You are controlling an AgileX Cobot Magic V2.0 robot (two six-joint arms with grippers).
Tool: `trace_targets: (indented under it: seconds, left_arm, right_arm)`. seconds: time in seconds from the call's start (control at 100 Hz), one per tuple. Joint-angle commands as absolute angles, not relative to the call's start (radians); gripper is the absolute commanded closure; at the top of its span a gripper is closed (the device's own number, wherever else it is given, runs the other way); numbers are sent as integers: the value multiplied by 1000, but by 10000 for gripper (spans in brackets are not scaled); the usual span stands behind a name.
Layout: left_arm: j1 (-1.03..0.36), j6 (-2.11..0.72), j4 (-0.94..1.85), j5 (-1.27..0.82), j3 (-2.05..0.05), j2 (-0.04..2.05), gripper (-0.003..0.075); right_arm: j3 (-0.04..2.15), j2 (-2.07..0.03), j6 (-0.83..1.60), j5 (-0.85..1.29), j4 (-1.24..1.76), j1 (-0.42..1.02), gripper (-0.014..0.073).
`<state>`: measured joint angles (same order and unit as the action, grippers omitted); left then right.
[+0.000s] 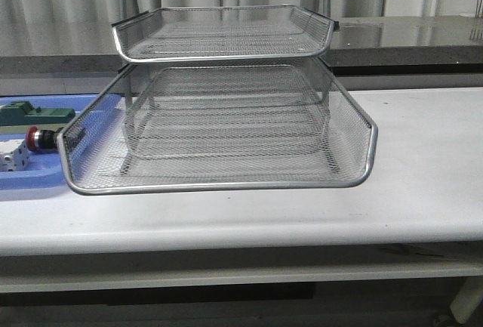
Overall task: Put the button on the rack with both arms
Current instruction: 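Release the tray and raise the right gripper away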
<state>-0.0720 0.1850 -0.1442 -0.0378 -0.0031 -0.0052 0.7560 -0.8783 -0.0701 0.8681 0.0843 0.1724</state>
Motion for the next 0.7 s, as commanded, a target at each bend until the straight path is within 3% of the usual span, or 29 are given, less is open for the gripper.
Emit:
trace_targets:
  seconds: [0.0,0.43,0.55,0.69]
  left_arm:
    - [-79,195,-137,44,53,-37,741]
    - [-79,195,-137,44,53,-37,741]
    - [-79,195,-137,44,53,-37,741]
    - [-79,195,-137,44,53,-37,741]
  right_arm:
    - [817,-826,-169,898,-76,170,139]
    - [822,-631,-222,1022,-176,170,149]
    - [822,-621,-222,1020,-178,170,264]
    - [822,-621,-222,1024,-178,170,507]
